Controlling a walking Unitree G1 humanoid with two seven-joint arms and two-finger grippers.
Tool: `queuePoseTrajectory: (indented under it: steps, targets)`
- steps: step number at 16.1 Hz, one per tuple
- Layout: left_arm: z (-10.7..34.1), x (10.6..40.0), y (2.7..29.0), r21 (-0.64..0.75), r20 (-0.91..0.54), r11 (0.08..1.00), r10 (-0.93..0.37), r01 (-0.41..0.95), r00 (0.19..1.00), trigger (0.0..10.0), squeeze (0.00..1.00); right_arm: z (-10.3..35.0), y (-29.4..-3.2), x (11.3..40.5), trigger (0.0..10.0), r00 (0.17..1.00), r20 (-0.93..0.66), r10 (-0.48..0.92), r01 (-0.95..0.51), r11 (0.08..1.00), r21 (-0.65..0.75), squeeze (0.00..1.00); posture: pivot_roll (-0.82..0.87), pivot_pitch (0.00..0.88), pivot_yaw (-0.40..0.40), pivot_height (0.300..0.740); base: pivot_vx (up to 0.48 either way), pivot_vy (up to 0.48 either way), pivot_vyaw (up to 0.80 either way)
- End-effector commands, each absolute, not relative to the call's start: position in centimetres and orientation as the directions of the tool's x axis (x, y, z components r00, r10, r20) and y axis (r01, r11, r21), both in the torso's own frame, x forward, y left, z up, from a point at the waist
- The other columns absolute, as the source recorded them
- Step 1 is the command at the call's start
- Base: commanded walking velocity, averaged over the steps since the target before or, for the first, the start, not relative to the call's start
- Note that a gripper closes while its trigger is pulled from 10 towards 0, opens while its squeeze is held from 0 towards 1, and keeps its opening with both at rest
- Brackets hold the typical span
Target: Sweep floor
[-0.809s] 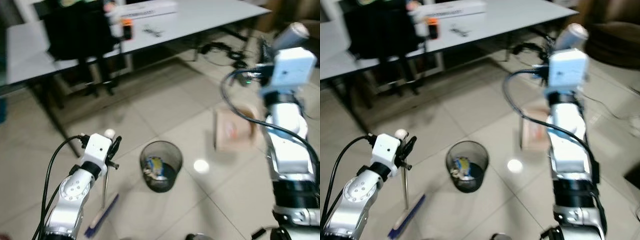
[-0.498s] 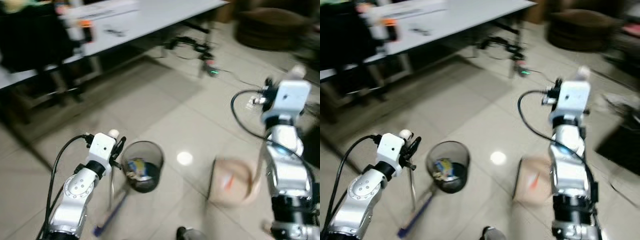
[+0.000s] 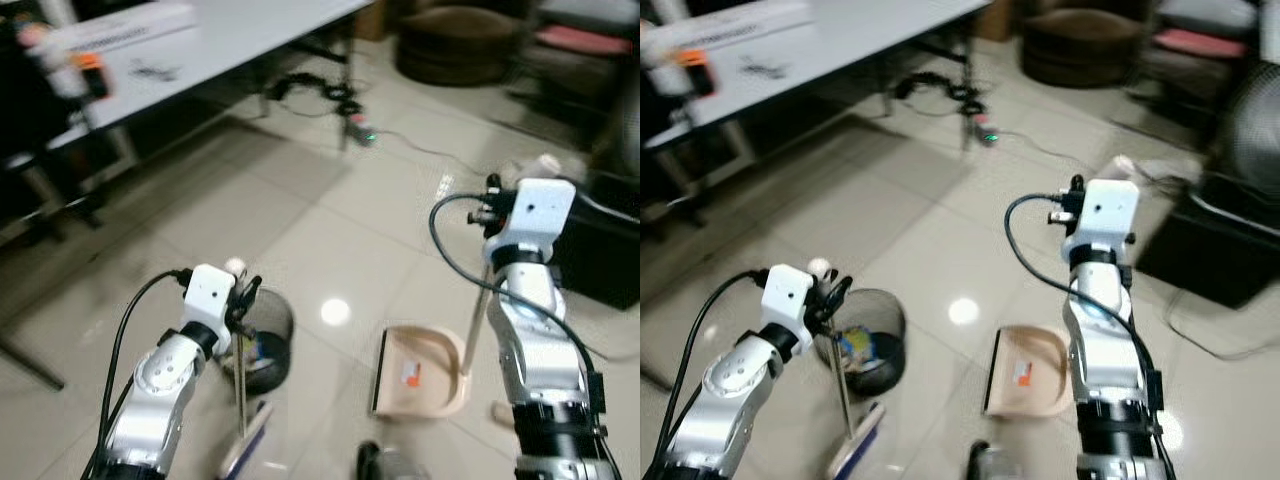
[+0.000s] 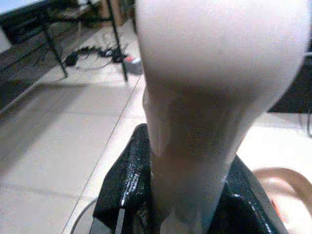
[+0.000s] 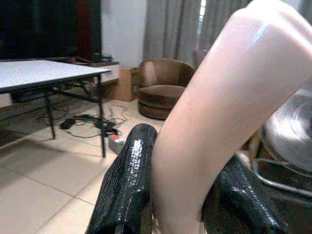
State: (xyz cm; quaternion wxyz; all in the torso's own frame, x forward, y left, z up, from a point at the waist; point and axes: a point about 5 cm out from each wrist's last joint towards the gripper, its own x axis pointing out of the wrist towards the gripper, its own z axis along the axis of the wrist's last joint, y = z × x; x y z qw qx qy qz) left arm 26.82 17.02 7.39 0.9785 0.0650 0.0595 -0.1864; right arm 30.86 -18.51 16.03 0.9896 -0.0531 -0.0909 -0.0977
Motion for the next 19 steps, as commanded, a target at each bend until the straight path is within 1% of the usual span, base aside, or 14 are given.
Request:
queuePoseTrajectory:
  steps: [1,5,8,11,15,19]
  targets:
    - [8.4,27.4,16.2,0.094,-0.084,0.918,-0.379,0.386,0.922,10.0,0.00,16.6,-18.7,30.7,10.0,0.961,0.209,-0.182,0.207,0.973,-0.102,0.00,-0.07,0.000,0.020,0.740,0.000,0.000,-0.80]
    - [8.6,27.8,15.3,0.101,-0.065,0.905,-0.408,0.413,0.911,10.0,0.00,15.7,-18.8,30.7,10.0,0.967,0.165,-0.193,0.210,0.973,-0.094,0.00,-0.07,0.000,0.013,0.740,0.000,0.000,-0.80]
    - [8.7,28.2,15.1,0.107,-0.065,0.906,-0.404,0.409,0.913,10.0,0.00,15.5,-18.9,30.7,10.0,0.967,0.149,-0.206,0.221,0.971,-0.090,0.00,-0.07,0.000,0.015,0.740,0.000,0.000,-0.80]
    - [9.4,29.4,14.5,0.165,-0.029,0.909,-0.383,0.383,0.923,10.0,0.00,15.2,-18.8,30.6,10.0,0.969,0.128,-0.212,0.222,0.972,-0.073,0.00,-0.07,0.008,0.015,0.740,0.000,0.000,-0.80]
    - [9.8,29.8,14.2,0.186,0.000,0.907,-0.386,0.379,0.923,10.0,0.00,15.1,-18.6,30.6,10.0,0.971,0.117,-0.206,0.215,0.974,-0.066,0.00,-0.08,0.010,0.015,0.740,0.000,0.000,-0.80]
    - [9.9,30.1,14.3,0.207,0.017,0.911,-0.368,0.357,0.930,10.0,0.00,14.7,-18.5,30.4,10.0,0.970,0.099,-0.221,0.226,0.973,-0.045,0.00,-0.07,0.014,0.018,0.740,0.339,0.000,-0.80]
